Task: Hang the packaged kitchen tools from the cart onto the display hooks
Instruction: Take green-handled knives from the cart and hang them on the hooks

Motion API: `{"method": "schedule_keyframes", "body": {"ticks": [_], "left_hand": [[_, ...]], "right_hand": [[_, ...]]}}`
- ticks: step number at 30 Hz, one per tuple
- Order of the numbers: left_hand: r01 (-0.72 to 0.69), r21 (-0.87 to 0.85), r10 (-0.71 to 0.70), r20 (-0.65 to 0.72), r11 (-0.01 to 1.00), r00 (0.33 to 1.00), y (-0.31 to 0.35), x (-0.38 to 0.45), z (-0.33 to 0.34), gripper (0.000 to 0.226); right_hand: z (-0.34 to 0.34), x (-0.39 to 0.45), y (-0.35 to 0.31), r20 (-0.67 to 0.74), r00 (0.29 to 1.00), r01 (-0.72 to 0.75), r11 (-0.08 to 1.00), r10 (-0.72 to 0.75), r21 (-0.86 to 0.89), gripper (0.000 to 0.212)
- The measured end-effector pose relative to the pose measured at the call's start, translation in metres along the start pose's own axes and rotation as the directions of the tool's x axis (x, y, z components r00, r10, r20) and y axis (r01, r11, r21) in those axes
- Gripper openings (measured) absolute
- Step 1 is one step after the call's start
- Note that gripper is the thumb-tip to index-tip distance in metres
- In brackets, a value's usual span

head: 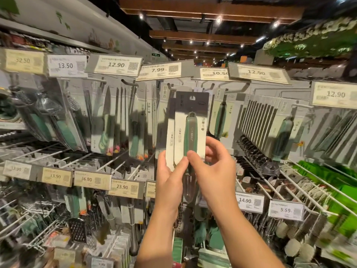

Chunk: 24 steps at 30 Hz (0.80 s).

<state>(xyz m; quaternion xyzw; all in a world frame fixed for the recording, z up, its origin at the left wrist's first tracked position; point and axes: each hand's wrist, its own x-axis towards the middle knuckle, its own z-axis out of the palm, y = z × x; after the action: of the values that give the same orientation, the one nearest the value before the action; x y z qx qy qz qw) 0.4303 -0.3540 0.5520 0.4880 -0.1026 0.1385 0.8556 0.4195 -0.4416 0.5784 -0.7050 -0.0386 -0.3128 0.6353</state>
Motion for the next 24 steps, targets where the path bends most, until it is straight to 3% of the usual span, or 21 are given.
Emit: {"method": "schedule_keyframes", "body": {"ticks": [7, 11, 14, 17, 24], "left_hand": [[0.031, 0.035, -0.029, -0.081, 0.999, 0.996, 0.006, 0.004, -0.004, 0.027], [0.072, -0.025, -0.074, -0.078, 0.997, 0.994, 0.019, 0.003, -0.005, 0.034], [0.083, -0.048, -0.087, -0.09, 0.995, 0.992, 0.024, 0.005, -0.006, 0.034], [0.078, -0.046, -0.082, -0.094, 0.996, 0.992, 0.024, 0.005, -0.006, 0.026], [0.073, -0.005, -0.073, -0.057, 0.997, 0.996, 0.023, 0.006, -0.005, 0.041]], "right_hand": [[-0.006, -0.002, -0.005, -0.098, 0.989, 0.111, 0.994, -0.113, -0.023, 0.045], [-0.014, -0.006, -0.011, -0.174, 0.974, 0.155, 0.986, -0.142, 0.063, 0.052], [-0.02, -0.002, -0.017, -0.224, 0.958, 0.198, 0.978, -0.179, 0.067, 0.044], [-0.021, 0.008, -0.018, -0.214, 0.965, 0.159, 0.987, -0.149, 0.028, 0.033], [-0.017, 0.028, -0.014, -0.219, 0.972, 0.085, 0.996, -0.086, -0.016, 0.03]]}}
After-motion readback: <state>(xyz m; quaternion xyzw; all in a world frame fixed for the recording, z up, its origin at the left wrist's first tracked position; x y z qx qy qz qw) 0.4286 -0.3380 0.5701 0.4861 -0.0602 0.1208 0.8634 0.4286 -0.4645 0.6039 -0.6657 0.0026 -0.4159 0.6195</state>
